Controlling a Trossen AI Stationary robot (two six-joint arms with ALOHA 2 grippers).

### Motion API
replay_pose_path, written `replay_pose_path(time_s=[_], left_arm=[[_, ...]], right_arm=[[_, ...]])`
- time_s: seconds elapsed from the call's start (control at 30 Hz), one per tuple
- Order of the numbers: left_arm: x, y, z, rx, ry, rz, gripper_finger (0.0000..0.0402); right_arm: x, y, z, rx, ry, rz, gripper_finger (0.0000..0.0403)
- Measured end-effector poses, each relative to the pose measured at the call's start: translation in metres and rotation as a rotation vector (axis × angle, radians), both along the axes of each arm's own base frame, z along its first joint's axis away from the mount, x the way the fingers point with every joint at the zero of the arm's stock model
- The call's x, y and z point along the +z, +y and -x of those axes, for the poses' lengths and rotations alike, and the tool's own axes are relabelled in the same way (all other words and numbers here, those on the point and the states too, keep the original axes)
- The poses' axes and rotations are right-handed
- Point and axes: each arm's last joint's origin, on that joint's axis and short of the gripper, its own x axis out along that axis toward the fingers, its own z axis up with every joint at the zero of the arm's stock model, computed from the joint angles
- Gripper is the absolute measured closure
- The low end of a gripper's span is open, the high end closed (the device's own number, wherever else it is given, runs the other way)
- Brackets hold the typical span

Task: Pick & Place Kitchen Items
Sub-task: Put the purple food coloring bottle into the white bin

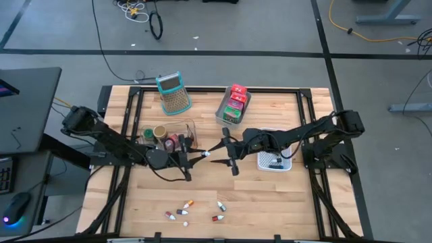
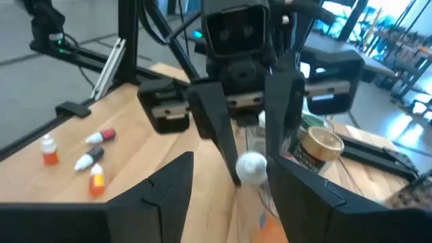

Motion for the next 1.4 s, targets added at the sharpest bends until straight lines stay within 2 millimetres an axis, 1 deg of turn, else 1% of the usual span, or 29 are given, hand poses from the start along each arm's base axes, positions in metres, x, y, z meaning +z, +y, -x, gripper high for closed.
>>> replay_pose_path(time_s=[0.13,0.23,0.33,0.57,0.7,0.87,1.3,1.4], left_arm=[[-0.0001,0.0026,-0.0009,0.009,0.0,0.0,0.0304],[-0.0001,0.004,-0.0018,-0.012,0.001,0.004,0.0304],[-0.0002,0.0046,-0.0024,-0.035,0.003,0.008,0.0304],[-0.0001,0.0047,-0.0027,-0.046,0.003,0.01,0.0304],[-0.0002,0.0046,-0.0027,-0.045,0.003,0.014,0.0304],[-0.0004,0.0045,-0.0026,-0.046,-0.003,0.04,0.0303],[-0.0005,0.0045,-0.0026,-0.033,-0.03,0.149,0.0302],[-0.0006,0.0045,-0.0028,-0.03,-0.038,0.18,0.0292]], right_arm=[[-0.0056,0.0002,-0.0052,-0.002,-0.021,-0.002,0.0205],[-0.0071,0.0004,-0.0074,-0.004,-0.039,-0.006,0.0216],[-0.0071,0.0006,-0.0076,-0.004,-0.042,-0.006,0.024],[-0.0069,-0.0001,-0.0077,-0.006,-0.043,-0.01,0.0311],[-0.0068,-0.0003,-0.0077,-0.007,-0.044,-0.009,0.0336],[-0.0068,-0.0008,-0.0078,-0.037,-0.045,-0.001,0.0342],[-0.0065,-0.001,-0.0077,-0.032,-0.046,0.001,0.0344],[-0.0066,-0.0018,-0.0078,-0.034,-0.046,0.003,0.0343]])
